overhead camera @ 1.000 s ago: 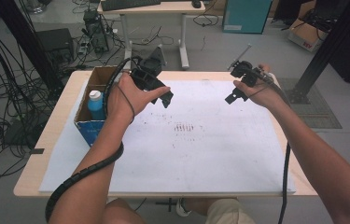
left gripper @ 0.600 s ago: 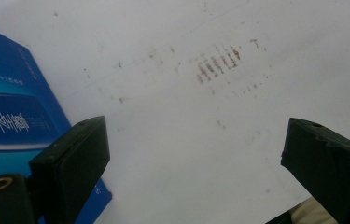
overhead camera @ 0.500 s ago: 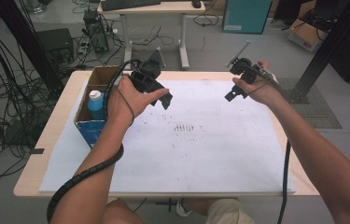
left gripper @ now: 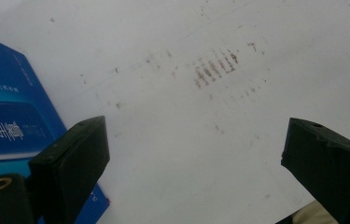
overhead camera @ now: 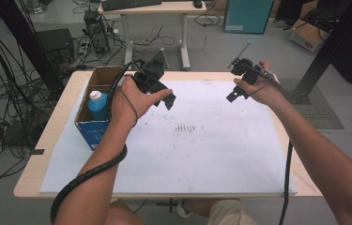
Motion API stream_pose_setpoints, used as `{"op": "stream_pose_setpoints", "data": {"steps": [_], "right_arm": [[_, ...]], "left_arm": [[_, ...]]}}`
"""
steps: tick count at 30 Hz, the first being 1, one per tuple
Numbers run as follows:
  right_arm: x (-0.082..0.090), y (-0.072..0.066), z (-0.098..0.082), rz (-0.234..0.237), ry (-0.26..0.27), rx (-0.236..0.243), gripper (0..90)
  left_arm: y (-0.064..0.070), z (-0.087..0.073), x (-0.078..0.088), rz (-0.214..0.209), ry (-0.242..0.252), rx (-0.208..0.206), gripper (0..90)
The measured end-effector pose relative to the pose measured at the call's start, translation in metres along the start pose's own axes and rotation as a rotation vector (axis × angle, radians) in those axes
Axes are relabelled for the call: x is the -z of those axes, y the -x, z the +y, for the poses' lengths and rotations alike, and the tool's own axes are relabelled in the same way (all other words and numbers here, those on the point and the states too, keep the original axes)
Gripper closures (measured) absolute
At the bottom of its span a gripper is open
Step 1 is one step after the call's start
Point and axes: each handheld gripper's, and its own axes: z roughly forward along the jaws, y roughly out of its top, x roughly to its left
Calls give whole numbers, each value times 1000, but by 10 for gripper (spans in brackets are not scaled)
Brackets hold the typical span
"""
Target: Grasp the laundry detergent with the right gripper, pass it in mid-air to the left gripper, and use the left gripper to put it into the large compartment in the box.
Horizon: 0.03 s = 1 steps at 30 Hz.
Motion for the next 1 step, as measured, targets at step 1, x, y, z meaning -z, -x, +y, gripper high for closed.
{"op": "stream_pose_setpoints", "data": {"steps": [1], "right_arm": [[0, 0, 0, -1, 1, 0, 82]], "left_arm": [[0, 0, 0, 1, 0, 0, 77]]}}
